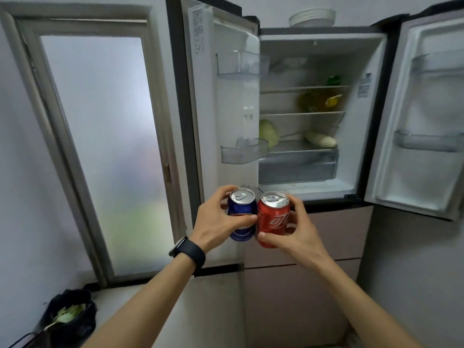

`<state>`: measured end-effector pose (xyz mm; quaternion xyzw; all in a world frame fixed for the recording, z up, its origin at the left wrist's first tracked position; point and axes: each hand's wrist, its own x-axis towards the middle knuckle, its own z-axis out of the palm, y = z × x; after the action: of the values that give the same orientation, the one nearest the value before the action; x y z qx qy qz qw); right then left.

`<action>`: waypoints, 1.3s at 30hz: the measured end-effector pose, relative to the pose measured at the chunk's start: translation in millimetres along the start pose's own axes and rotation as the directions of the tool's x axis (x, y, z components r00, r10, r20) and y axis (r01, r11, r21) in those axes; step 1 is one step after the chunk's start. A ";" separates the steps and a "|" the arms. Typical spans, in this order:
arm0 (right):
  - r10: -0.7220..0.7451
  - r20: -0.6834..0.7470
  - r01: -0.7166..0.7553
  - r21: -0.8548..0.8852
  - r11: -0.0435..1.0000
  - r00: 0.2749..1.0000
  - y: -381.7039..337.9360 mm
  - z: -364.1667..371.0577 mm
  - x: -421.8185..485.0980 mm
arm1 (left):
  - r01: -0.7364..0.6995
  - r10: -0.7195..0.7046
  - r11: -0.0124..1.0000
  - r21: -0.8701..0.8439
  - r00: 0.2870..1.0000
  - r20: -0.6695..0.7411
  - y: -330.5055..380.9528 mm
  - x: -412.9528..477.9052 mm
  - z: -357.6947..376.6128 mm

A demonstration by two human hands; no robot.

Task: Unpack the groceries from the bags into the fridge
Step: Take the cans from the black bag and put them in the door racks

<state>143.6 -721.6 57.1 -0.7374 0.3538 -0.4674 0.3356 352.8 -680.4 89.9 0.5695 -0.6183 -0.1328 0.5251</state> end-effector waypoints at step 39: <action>-0.046 0.637 0.507 -0.565 0.651 0.770 150.4 52.0 294.9 | 0.476 -0.443 0.204 0.856 0.824 -0.352 -78.2 175.6 123.7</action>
<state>252.7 -1038.3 48.7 -0.9587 0.2647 -0.0985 0.0340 333.0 -906.9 66.6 0.9193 -0.3775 0.0943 0.0600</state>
